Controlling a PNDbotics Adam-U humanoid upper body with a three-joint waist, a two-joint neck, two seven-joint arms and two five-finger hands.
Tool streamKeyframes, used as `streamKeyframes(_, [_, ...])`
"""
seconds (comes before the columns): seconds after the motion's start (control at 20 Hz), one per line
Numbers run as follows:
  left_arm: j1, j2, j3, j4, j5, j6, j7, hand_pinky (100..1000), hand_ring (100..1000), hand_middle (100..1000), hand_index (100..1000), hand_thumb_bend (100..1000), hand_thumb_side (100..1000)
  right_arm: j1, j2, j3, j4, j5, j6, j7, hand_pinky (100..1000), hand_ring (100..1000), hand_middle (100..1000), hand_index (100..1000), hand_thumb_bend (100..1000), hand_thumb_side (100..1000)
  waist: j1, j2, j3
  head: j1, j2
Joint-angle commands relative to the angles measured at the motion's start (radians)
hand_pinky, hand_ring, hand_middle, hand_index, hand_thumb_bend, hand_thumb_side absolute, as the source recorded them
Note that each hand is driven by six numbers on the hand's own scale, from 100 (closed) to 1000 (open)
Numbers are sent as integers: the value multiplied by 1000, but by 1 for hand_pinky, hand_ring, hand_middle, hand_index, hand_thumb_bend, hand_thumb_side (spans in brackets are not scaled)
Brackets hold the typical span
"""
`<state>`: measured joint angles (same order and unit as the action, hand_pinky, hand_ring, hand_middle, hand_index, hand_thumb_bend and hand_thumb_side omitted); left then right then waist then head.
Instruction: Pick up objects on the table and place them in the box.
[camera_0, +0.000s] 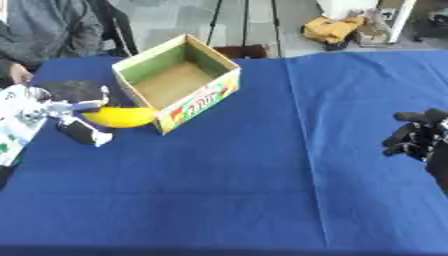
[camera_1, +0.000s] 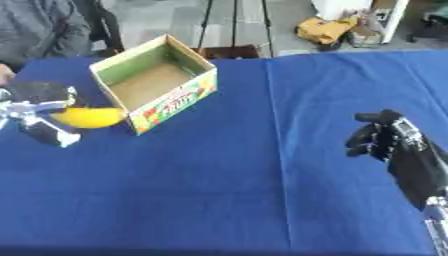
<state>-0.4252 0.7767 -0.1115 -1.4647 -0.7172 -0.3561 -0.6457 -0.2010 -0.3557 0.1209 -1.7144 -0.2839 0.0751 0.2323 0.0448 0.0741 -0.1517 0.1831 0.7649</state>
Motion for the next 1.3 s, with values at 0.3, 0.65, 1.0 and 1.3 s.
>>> streamKeyframes(0.3, [-162, 68, -14, 114, 59, -63, 2, 626, 569, 571, 692, 100, 265, -15, -21, 7, -14, 4, 0, 11, 586, 610, 523, 787, 100, 898, 7, -6, -19, 17, 5])
streamKeyframes(0.65, [-299, 3, 2, 318, -13, -121, 55, 635, 571, 573, 691, 100, 242, -26, -27, 17, -14, 7, 2, 20, 587, 610, 523, 787, 100, 914, 20, 5, -48, 34, 5])
streamKeyframes(1.0, [-379, -87, 44, 503, -197, -134, 201, 637, 572, 576, 691, 100, 231, -47, -31, 27, -17, 10, 4, 29, 587, 610, 522, 787, 100, 928, 35, 26, -85, 59, 5])
streamKeyframes(1.3, [-396, -135, 83, 598, -299, -120, 330, 635, 569, 573, 689, 100, 230, -60, -34, 30, -18, 14, 4, 32, 587, 610, 522, 787, 100, 945, 47, 46, -116, 72, 5])
